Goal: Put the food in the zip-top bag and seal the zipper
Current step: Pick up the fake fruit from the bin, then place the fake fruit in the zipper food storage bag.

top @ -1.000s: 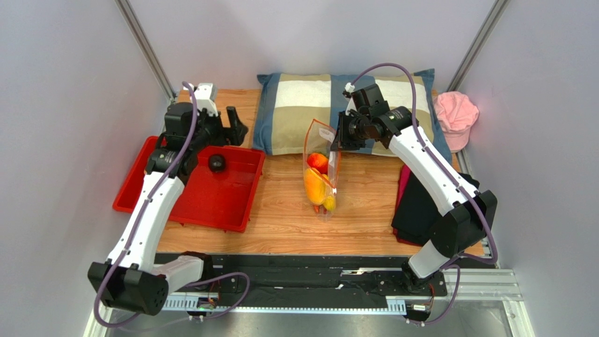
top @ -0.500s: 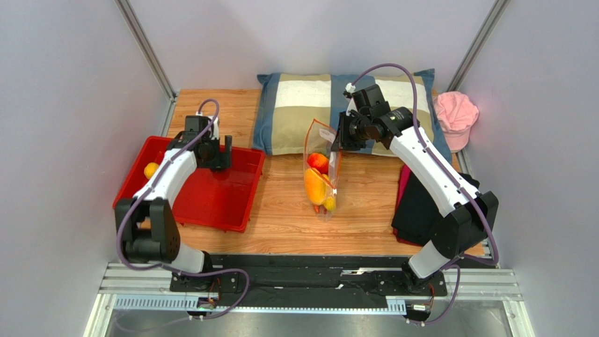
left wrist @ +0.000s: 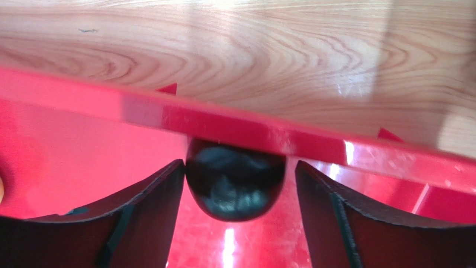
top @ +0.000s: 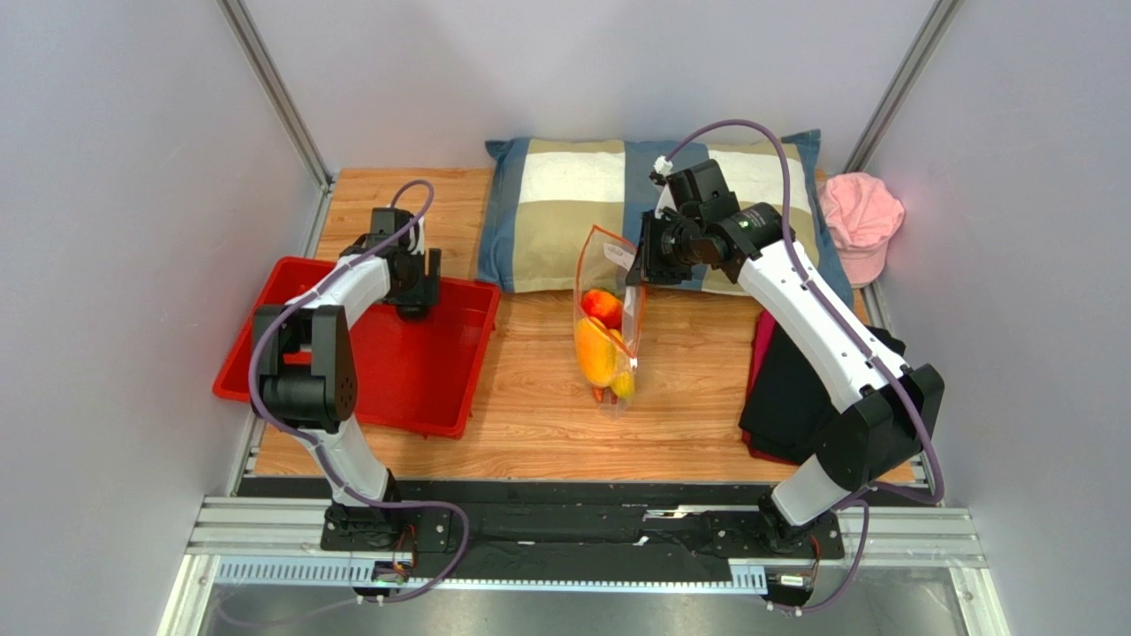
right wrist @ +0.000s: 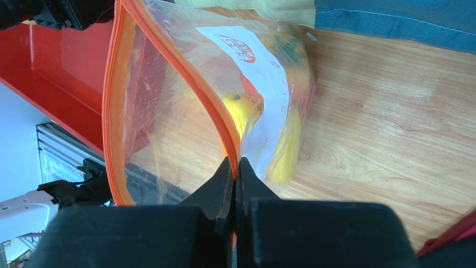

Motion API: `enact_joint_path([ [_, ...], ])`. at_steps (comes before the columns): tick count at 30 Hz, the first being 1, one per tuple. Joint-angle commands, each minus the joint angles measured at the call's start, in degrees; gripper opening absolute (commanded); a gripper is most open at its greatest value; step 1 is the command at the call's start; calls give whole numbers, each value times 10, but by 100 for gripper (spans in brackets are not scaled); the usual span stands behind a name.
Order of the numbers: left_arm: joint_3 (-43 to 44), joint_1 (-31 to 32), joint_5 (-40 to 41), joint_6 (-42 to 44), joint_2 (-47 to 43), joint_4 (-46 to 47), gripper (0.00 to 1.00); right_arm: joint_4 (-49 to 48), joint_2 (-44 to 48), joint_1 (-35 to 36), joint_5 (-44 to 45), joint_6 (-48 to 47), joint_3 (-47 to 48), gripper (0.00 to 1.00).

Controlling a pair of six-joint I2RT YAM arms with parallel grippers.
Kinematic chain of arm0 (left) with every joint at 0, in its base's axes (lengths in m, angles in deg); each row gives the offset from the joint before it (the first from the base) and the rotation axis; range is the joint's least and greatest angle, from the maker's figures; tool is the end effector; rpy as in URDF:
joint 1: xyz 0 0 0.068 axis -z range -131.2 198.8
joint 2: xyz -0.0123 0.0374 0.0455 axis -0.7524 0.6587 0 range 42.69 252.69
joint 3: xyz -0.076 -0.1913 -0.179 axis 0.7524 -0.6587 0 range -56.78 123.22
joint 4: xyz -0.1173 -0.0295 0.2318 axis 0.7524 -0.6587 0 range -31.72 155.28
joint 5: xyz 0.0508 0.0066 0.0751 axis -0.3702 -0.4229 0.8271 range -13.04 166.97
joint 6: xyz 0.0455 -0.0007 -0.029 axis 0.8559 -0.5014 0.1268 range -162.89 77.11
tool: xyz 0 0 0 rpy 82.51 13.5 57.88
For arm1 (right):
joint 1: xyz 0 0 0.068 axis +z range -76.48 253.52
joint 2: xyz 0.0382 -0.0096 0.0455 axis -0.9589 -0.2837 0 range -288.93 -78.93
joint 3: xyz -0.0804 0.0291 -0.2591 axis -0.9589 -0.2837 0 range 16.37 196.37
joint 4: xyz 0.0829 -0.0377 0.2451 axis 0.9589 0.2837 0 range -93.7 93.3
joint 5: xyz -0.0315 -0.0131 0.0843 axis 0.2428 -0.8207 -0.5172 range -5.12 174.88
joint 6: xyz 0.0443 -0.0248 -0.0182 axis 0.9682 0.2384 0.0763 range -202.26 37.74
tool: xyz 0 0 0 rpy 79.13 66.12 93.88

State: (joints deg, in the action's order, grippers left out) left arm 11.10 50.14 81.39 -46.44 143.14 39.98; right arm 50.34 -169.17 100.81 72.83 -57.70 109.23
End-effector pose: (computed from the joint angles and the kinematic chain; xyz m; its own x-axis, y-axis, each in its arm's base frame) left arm 0.3648 -0.0058 0.1990 -0.8438 -0.0421 -0.5350 -0.0701 0.9970 0.0322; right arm 0.2908 0.1583 0.3635 -0.8663 0.0103 -0.4993 -0.2245 0.8851 0.4077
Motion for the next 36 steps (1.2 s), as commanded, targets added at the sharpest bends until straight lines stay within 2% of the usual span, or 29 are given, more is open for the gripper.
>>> enact_joint_path([
  [1, 22, -3, 15, 7, 17, 17, 77, -16, 16, -2, 2, -6, 8, 0],
  [10, 4, -3, 7, 23, 2, 23, 61, -17, -2, -1, -4, -2, 22, 0],
  [14, 16, -3, -18, 17, -5, -3, 43, -17, -5, -1, -7, -1, 20, 0],
  [15, 18, -3, -30, 14, -29, -9, 36, -17, -5, -2, -7, 0, 21, 0],
  [16, 22, -2, -62, 4, -48, -15, 34, -17, -5, -1, -7, 0, 21, 0],
  [18, 24, 5, -102, -4, -121, -23, 34, -17, -6, -1, -7, -2, 23, 0],
  [21, 60, 51, -168, -24, -212, -30, 36, -17, -8, -1, -9, -1, 21, 0],
  [24, 141, 120, -229, -65, -254, -19, 38, -17, -14, -1, -10, -1, 24, 0],
  [28, 206, 232, -248, -91, -245, -14, 40, -17, -27, -2, -13, 1, 36, 0],
  [34, 243, 330, -224, -102, -192, -12, 46, -19, -35, -1, -10, 3, 48, 0],
  [36, 241, 359, -221, -95, -174, -15, 52, -18, -34, -1, -9, 2, 48, 0],
])
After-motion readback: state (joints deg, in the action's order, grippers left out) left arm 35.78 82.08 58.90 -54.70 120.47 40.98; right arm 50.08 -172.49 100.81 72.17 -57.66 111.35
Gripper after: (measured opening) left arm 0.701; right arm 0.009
